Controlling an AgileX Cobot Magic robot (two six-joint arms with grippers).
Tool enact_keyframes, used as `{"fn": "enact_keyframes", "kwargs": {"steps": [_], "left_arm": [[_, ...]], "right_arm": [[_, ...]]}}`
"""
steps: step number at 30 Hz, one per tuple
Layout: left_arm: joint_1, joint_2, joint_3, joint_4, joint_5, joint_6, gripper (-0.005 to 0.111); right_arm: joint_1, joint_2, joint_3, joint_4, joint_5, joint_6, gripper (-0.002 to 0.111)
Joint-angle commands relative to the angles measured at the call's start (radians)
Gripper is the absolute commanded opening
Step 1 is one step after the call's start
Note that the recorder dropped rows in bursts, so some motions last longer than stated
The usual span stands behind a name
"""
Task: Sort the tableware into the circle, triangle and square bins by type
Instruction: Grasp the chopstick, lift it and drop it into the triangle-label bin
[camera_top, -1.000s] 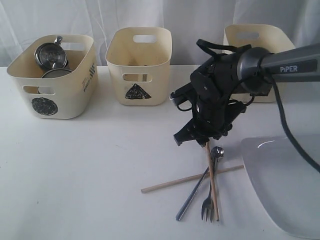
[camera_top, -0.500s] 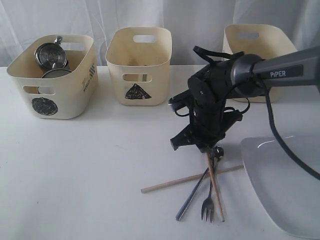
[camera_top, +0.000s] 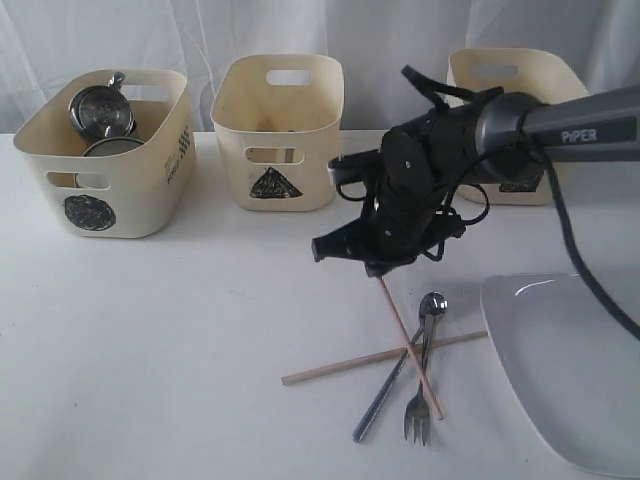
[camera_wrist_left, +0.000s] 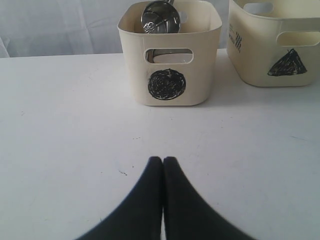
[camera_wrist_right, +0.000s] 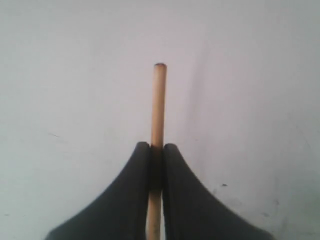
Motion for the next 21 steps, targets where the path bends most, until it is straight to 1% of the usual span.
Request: {"fn": "enact_keyframes", "kwargs": {"steps": [1,4,8,11,13,16,21], "left_arm": [[0.003,-0.005,0.004,-0.010,0.002,-0.005,0.000],[0.003,-0.005,0.004,-0.010,0.002,-0.005,0.000],[0.003,-0.005,0.004,-0.010,0.002,-0.005,0.000],[0.003,-0.005,0.004,-0.010,0.002,-0.005,0.000],[0.003,-0.005,0.004,-0.010,0.002,-0.005,0.000],[0.003,-0.005,0.004,-0.010,0.002,-0.005,0.000],[0.003,-0.005,0.004,-0.010,0.002,-0.005,0.000]], "right_arm": [[-0.021,-0.095,0.012,0.110,-0.073,-0.003,0.000],[-0.044,-0.178,0.053,0.200,-0.185,-0.009,0.000],[-0.088,-0.282,0.119,0.417,-0.333,-0.136,0.000],[-0.116,-0.318,0.133,0.589,-0.431,-0.227,0.000],[-0.133,-0.324,0.125,0.678,-0.484,-0.274,0.000],[-0.161,-0.311,0.095,0.724,-0.533,-0.285,0.000],[-0.178,-0.245,-0.036,0.838,-0.537,-0.285,0.000]]}}
